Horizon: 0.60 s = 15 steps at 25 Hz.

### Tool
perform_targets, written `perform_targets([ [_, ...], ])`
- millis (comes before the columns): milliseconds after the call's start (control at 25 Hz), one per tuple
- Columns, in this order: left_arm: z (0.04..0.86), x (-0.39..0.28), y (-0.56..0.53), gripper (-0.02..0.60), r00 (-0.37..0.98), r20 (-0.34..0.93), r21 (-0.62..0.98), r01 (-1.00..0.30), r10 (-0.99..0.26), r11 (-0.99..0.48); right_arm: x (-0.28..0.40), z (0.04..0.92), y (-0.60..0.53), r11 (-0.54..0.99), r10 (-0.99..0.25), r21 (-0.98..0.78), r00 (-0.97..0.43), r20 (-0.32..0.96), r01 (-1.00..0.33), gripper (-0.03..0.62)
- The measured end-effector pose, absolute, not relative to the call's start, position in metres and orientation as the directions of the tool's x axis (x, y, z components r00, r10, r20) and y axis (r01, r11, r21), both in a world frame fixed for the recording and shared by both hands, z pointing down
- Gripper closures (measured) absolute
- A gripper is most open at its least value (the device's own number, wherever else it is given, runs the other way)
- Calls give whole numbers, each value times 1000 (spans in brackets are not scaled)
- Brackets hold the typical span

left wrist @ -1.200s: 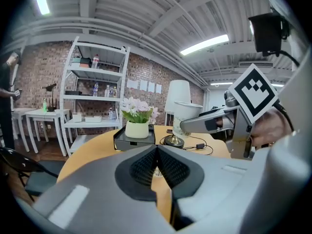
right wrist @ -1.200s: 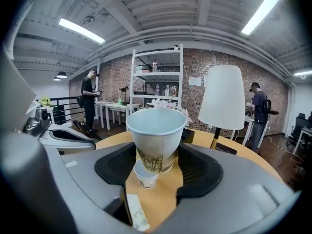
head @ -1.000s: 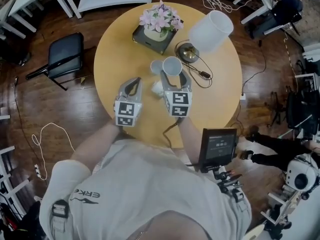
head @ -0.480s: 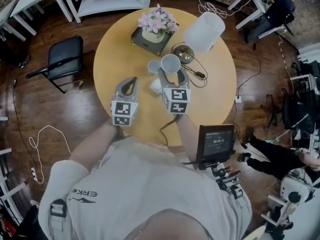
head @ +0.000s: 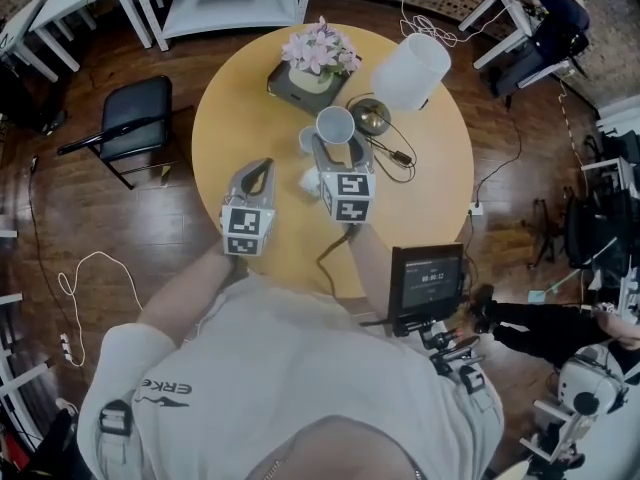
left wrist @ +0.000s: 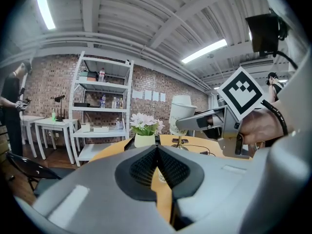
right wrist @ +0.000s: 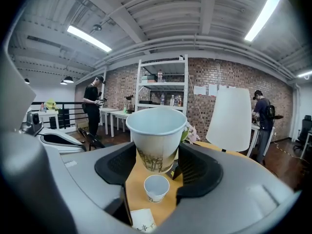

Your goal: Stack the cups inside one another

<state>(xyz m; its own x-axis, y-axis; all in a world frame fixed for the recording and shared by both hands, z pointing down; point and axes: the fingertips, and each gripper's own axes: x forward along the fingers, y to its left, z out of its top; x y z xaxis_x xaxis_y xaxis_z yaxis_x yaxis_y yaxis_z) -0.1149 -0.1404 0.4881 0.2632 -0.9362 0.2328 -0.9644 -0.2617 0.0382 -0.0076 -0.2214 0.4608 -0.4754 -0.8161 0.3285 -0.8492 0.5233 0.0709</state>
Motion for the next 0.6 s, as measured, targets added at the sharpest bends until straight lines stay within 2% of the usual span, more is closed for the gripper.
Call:
perform_targets([
  [600, 527, -125, -163, 580, 242, 330, 57, -970, -912, -237, -13, 528, -252, 532, -763, 15, -472, 442, -846, 307],
])
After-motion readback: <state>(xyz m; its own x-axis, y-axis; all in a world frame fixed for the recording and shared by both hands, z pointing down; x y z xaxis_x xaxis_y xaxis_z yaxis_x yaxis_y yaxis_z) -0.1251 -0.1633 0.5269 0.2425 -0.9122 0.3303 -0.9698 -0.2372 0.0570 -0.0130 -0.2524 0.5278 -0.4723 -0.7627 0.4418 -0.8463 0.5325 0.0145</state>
